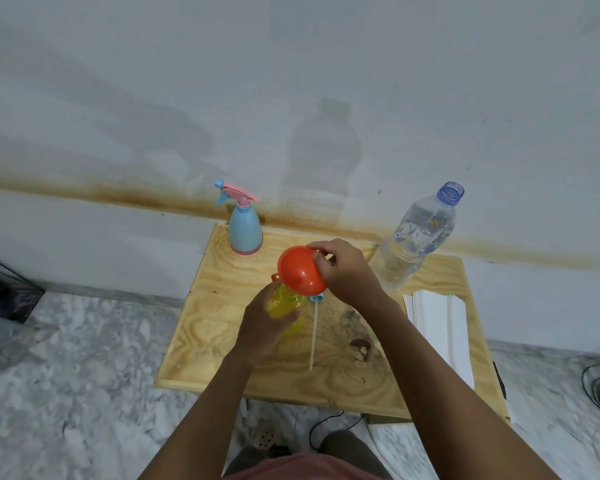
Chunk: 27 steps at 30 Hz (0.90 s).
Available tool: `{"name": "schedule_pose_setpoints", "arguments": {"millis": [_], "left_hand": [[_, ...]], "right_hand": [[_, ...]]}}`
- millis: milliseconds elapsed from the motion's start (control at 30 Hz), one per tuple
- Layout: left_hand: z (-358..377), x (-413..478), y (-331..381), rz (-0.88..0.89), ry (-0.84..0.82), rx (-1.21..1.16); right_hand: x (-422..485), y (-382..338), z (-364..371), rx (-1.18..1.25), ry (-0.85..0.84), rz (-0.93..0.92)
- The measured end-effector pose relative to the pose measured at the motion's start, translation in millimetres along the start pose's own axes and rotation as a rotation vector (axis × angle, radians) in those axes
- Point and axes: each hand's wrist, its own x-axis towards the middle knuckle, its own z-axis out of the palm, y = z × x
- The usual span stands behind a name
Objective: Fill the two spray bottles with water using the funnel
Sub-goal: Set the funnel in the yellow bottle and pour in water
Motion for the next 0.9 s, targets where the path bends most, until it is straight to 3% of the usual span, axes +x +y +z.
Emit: {"name": "schedule_pose_setpoints", "arguments": {"millis": [433, 567, 667, 800, 900], "left_hand": [[-4, 3, -1, 0.066, -0.020, 0.027], [-24, 4, 0, 0.101, -0.057, -0.042], [-41, 3, 9, 0.021, -0.001, -0.154], [-49, 0, 32, -0.053, 0.129, -0.255], [-44, -2, 49, 0.006, 0.175, -0.154]], "right_hand": [[-6, 8, 17, -0.012, 0.020, 0.039], [-7, 10, 14, 0.045, 0.010, 0.047], [-10, 12, 11, 0.088, 0.016, 0.044], [-20, 17, 3, 0.136, 0.187, -0.010], [-33, 27, -8, 0.137, 0.403, -0.019]]}}
